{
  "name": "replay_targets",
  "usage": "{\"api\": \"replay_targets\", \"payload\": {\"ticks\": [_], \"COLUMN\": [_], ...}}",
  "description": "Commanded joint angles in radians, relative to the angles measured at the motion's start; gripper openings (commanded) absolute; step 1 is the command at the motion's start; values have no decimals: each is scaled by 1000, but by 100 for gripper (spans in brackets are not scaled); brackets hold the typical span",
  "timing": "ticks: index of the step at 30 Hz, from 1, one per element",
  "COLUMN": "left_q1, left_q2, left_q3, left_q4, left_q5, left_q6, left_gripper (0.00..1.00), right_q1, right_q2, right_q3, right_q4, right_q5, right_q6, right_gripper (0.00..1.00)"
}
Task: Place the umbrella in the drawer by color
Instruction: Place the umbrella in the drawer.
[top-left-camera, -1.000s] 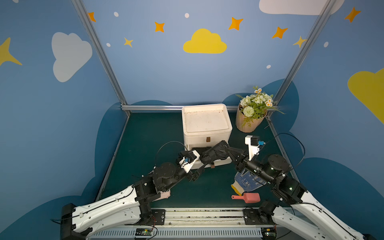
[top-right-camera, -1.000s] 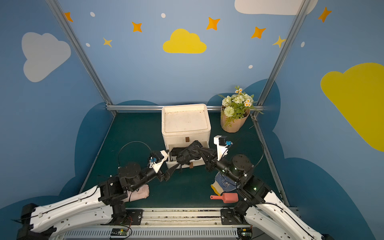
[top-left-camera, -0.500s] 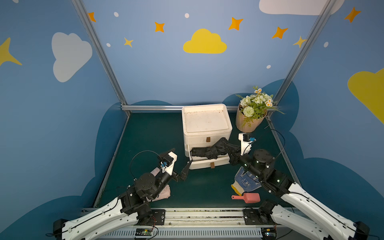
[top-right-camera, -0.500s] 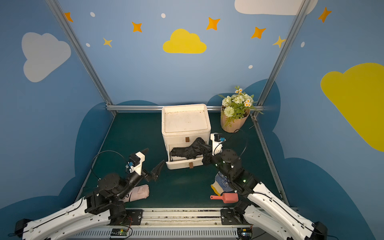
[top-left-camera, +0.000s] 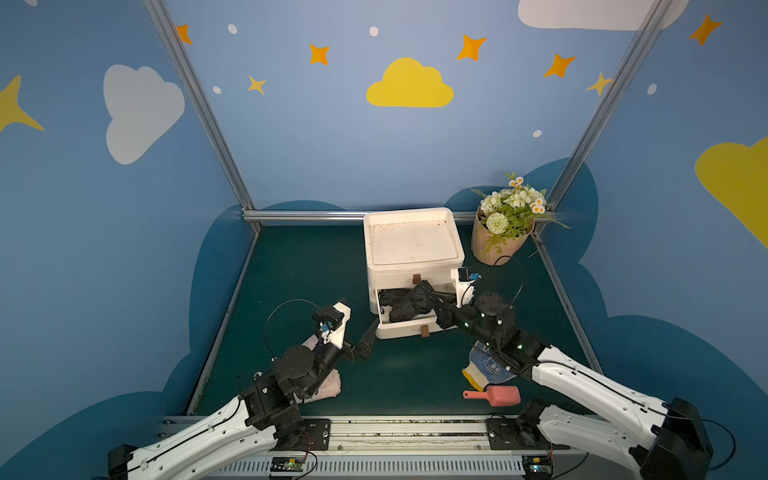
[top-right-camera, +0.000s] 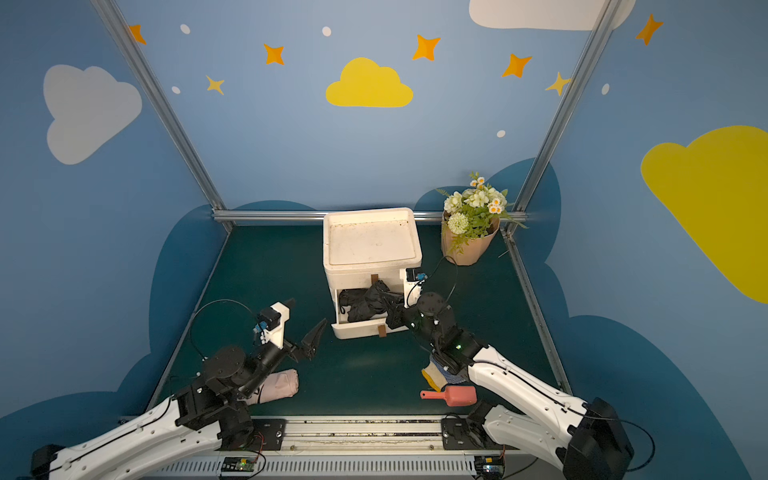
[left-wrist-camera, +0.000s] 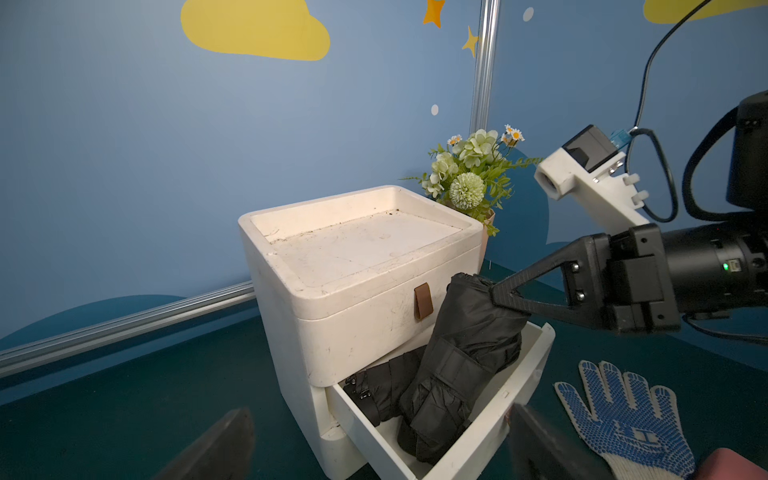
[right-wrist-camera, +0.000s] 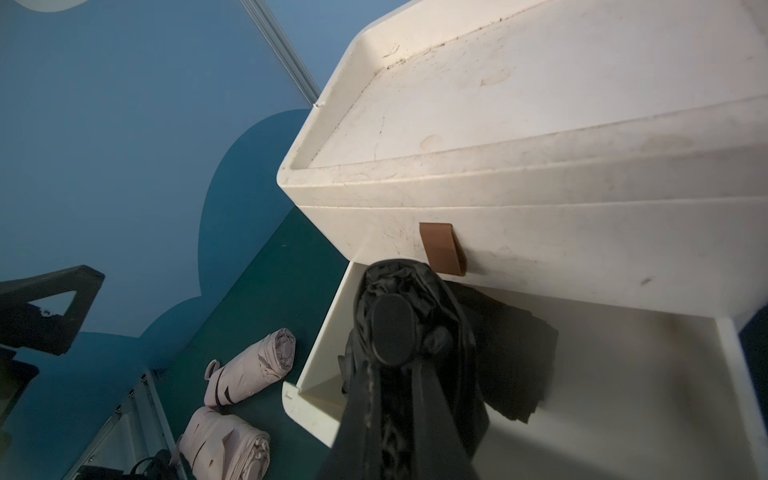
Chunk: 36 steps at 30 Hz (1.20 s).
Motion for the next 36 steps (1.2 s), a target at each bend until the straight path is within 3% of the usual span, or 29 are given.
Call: {"api": "replay_targets", "payload": {"ticks": [1,4,8,12,17,24,27,36], "left_q1": [13,21,30,36,41,47,53,109], "left_q2": [7,13,21,30,40,62,83,233], "left_q3": [-2,-5,-6,-4,1,8,17,130], "left_q4": [23,23,24,29,35,38,35,-21], "left_q5": [21,30,30,35,41,33,18,-13], "left_q6": [-35,-48,-58,-67,-70,-85,-94,-139], "left_gripper": [100,100,100,100,100,100,100,100], "right_q1": [5,3,2,2,1,2,4,10], "right_q2": [31,34,56,95,89,-12,-74,-183], "right_q3": [-51,-52,-45,-32,8,84,97,41], "right_q4": [-41,-120,-229,-324,-396,-460,-451,-431], "right_q5": [85,182,201,173,146,172,106,-25], "right_q6": [12,87,115,118,71,-54,-151,-189], "right_gripper": [0,0,0,29,42,44,43,42]}}
